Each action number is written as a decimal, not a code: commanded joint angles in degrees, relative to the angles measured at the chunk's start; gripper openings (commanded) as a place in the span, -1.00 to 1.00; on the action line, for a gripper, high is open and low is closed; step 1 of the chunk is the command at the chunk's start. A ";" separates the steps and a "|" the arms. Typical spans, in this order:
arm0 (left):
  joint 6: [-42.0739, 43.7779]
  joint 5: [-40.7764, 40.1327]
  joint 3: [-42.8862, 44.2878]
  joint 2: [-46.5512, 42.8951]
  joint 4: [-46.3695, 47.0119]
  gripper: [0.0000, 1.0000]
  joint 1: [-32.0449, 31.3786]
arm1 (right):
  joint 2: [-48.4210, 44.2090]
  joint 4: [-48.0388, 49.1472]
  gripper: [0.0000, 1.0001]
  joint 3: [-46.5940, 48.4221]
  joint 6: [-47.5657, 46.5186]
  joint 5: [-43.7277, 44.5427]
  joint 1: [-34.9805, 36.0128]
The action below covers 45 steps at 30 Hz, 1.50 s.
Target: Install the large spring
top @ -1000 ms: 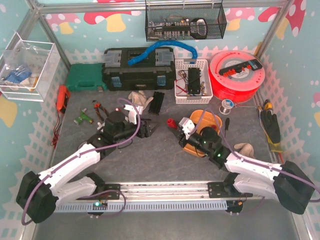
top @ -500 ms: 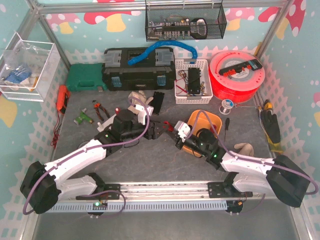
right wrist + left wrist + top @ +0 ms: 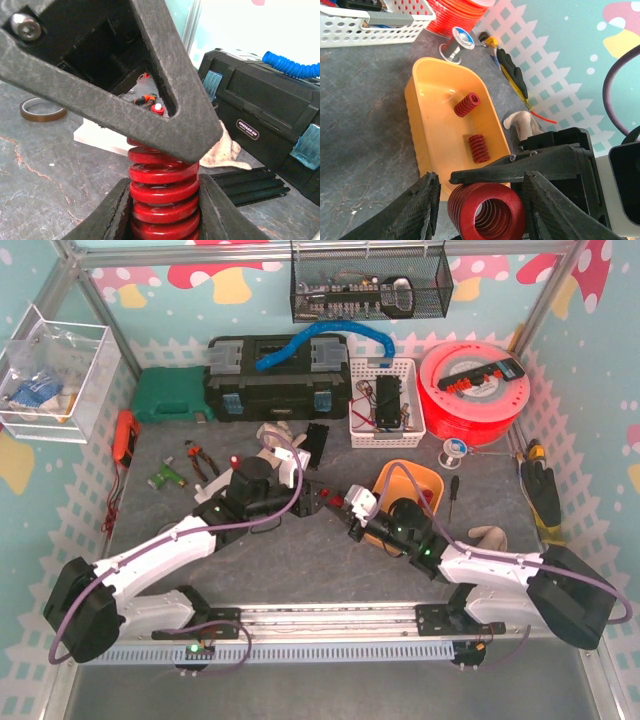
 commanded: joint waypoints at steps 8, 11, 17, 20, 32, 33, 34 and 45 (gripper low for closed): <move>0.67 2.39 1.81 3.24 -1.69 -0.22 -0.41 | 1.56 3.06 -0.88 1.60 0.17 1.27 0.54; 1.10 1.94 1.86 3.23 -2.50 -0.44 -0.41 | 1.75 2.85 -0.87 1.70 0.19 1.69 0.52; 1.59 1.07 2.02 2.20 -3.80 -0.94 -0.41 | 2.89 2.57 -0.72 1.95 0.57 2.79 0.54; 2.03 -0.69 2.37 1.77 -5.21 -1.00 -0.41 | 3.48 2.06 -0.45 2.37 1.06 3.18 0.54; 3.32 -27.51 2.63 -5.39 -14.60 -1.00 1.40 | 1.12 0.34 0.97 1.20 2.19 8.54 0.48; 3.10 -30.29 2.04 -6.39 -15.30 -1.00 2.07 | 0.70 0.49 0.97 0.84 2.33 9.59 0.47; 2.97 -33.27 1.46 -7.56 -15.81 -1.00 2.89 | 0.18 0.52 0.97 0.51 2.58 10.64 0.52; -6.70 -59.18 -4.86 -12.65 -18.03 -1.00 13.69 | -4.62 -10.47 0.97 4.12 10.34 18.56 0.37</move>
